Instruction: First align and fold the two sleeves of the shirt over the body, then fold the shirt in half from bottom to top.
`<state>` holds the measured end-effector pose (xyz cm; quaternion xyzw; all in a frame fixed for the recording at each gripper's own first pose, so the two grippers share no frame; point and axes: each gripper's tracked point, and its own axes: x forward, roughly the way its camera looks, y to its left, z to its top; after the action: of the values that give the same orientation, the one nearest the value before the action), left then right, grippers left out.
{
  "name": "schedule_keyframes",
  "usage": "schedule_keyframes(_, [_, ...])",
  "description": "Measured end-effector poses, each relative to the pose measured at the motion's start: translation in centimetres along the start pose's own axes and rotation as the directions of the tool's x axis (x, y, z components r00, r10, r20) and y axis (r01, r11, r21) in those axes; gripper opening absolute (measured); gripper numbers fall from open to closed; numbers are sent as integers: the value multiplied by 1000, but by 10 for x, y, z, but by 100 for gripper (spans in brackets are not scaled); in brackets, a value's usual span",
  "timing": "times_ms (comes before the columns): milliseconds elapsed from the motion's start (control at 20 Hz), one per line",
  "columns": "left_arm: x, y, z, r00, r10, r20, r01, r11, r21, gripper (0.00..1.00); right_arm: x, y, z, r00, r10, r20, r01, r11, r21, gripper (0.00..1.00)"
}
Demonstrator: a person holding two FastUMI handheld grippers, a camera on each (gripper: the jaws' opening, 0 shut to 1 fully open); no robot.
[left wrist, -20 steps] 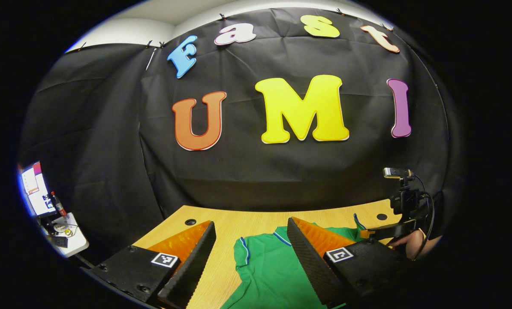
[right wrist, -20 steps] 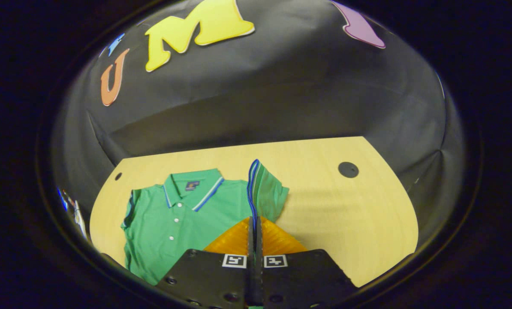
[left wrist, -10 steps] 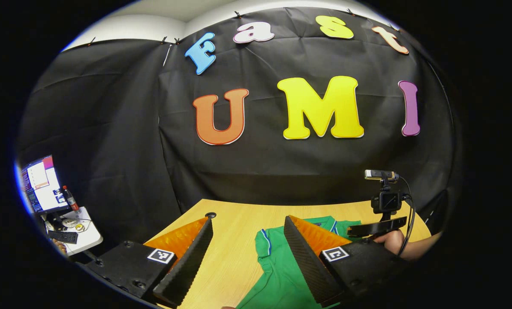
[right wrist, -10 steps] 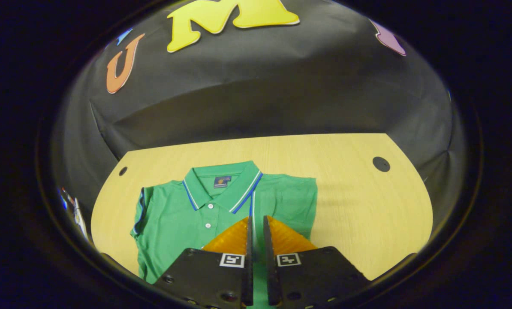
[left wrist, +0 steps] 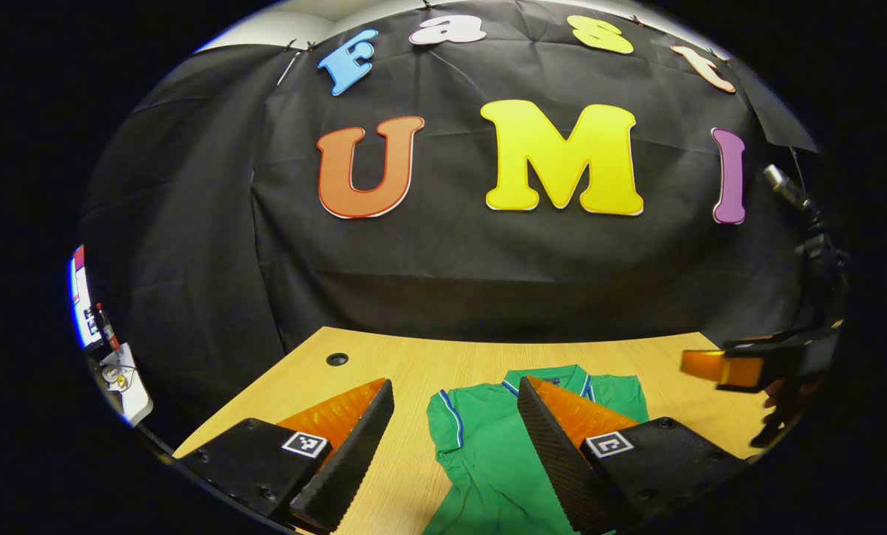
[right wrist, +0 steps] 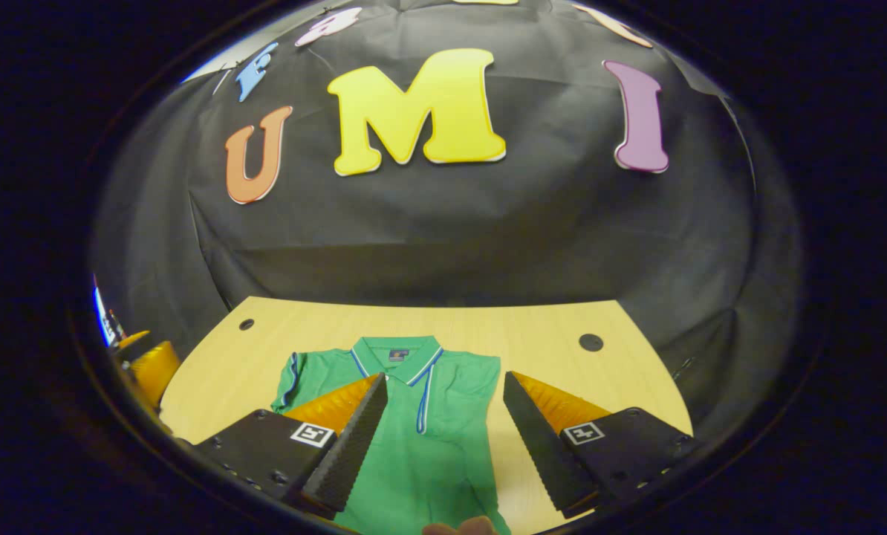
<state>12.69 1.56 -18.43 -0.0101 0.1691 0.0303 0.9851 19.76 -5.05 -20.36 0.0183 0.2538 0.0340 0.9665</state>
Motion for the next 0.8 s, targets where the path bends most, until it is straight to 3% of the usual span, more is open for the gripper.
schedule_keyframes(300, [78, 2, -80, 989, -33, -146, 28, 999, -38, 100, -71, -25, 11, 996, -71, 47, 71, 997, -9, 92])
schedule_keyframes(600, [125, 18, -146, 965, -9, -261, 7, 1000, -10, 100, -87, -40, -22, 991, -130, -33, 127, 988, -83, 96])
schedule_keyframes(750, [141, 25, -166, 957, -13, -290, 20, 1000, 20, 100, -85, -38, -28, 990, -134, -48, 127, 984, -121, 95])
schedule_keyframes(800, [147, 26, -175, 949, -37, -314, 55, 997, 50, 100, -84, -34, -28, 990, -133, -50, 126, 983, -135, 97])
